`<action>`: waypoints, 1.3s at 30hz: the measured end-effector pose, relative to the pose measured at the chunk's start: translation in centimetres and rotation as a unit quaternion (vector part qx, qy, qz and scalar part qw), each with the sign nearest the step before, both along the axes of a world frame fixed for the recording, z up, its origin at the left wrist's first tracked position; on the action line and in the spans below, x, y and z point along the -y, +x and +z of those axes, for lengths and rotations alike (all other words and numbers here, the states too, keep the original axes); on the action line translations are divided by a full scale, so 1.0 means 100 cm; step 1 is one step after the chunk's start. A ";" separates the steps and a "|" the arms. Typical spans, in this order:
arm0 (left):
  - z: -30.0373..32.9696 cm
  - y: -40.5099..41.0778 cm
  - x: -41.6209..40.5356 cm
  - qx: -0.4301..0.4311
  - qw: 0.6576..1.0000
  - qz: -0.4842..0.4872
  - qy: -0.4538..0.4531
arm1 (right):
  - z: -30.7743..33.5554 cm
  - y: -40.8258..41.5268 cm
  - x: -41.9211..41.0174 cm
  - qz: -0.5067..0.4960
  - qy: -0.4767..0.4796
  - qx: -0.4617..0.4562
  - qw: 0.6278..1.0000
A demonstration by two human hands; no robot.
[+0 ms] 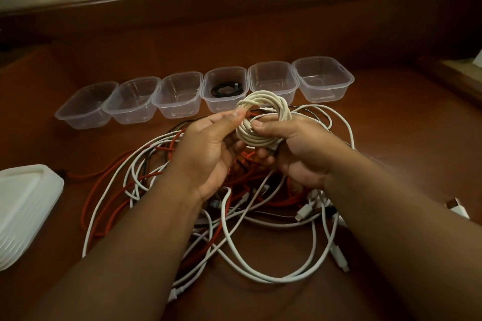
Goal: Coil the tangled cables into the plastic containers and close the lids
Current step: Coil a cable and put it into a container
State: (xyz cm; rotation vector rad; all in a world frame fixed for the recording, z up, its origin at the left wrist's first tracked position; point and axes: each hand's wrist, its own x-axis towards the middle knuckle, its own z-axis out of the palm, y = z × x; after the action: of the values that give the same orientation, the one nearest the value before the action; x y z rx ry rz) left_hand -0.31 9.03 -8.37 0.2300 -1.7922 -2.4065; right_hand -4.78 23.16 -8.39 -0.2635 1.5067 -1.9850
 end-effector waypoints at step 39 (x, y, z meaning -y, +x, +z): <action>0.043 0.035 0.018 0.064 0.973 -0.145 -0.167 | 0.043 0.061 0.012 -0.128 0.072 -0.039 0.988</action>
State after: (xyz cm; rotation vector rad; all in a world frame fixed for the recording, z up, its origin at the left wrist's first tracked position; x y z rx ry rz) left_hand 3.16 7.19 -4.03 0.0938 -2.4011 -2.2543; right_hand 1.28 21.99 -4.07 -0.0922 1.8012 -2.0674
